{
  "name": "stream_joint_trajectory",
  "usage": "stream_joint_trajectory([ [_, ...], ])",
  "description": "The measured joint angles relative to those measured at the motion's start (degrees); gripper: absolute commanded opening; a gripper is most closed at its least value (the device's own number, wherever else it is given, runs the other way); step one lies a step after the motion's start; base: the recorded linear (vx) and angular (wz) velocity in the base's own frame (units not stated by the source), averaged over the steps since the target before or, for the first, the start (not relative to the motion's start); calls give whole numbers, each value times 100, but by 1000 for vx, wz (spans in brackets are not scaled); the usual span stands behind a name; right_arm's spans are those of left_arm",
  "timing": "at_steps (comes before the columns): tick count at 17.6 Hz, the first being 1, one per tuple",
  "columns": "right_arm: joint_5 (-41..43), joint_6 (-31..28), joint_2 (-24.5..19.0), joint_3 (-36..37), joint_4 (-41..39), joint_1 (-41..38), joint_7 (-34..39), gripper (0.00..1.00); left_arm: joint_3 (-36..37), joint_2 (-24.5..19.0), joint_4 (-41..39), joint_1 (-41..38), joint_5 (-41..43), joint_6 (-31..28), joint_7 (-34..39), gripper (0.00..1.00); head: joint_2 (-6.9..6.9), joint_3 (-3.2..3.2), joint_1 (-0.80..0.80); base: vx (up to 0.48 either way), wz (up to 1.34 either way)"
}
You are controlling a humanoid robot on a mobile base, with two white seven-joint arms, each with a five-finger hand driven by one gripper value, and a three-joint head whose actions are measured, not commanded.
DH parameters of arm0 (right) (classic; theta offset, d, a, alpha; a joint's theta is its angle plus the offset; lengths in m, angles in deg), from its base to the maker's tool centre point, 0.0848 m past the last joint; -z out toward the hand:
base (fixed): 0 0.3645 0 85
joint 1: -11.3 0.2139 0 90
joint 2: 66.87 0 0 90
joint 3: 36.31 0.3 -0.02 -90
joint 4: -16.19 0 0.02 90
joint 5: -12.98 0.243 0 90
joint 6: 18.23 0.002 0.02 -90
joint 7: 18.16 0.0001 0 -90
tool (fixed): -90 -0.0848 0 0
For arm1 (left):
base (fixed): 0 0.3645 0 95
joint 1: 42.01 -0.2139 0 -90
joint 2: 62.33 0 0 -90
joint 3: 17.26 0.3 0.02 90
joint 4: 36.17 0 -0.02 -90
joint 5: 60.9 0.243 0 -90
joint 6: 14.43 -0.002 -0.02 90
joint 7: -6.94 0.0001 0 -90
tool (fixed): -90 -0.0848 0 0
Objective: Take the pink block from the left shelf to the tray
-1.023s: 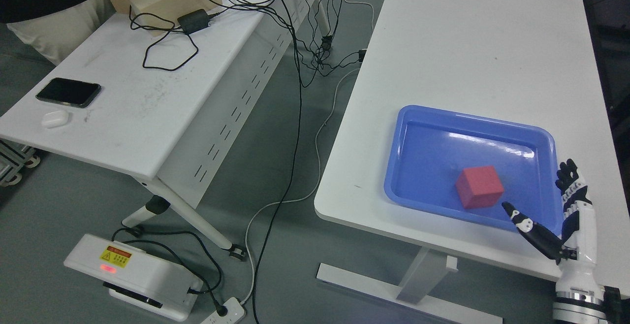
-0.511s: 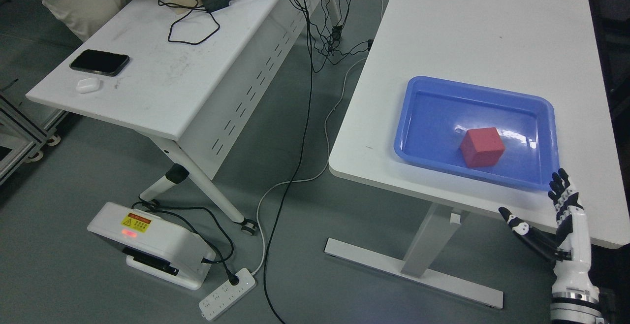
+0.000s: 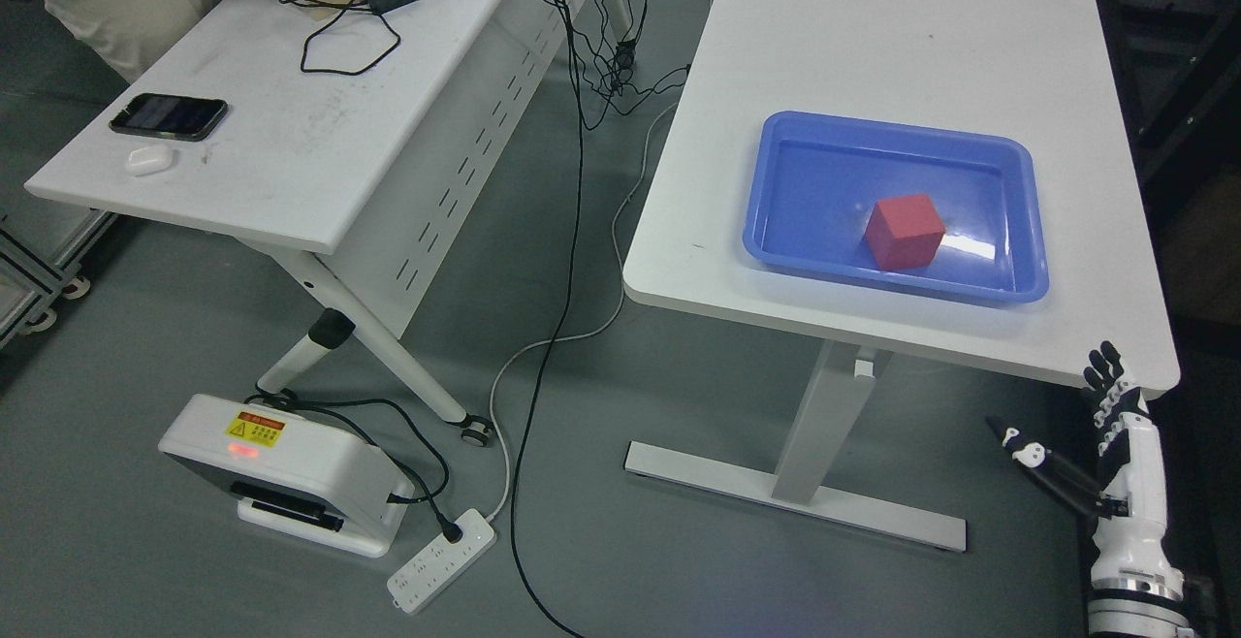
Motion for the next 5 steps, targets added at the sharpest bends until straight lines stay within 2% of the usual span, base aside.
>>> stream_joint_trajectory([
  [5, 1, -2, -3, 19, 1, -13, 0, 100, 0, 0, 0, 0, 0, 0, 0, 100, 0, 0, 0, -77, -51],
])
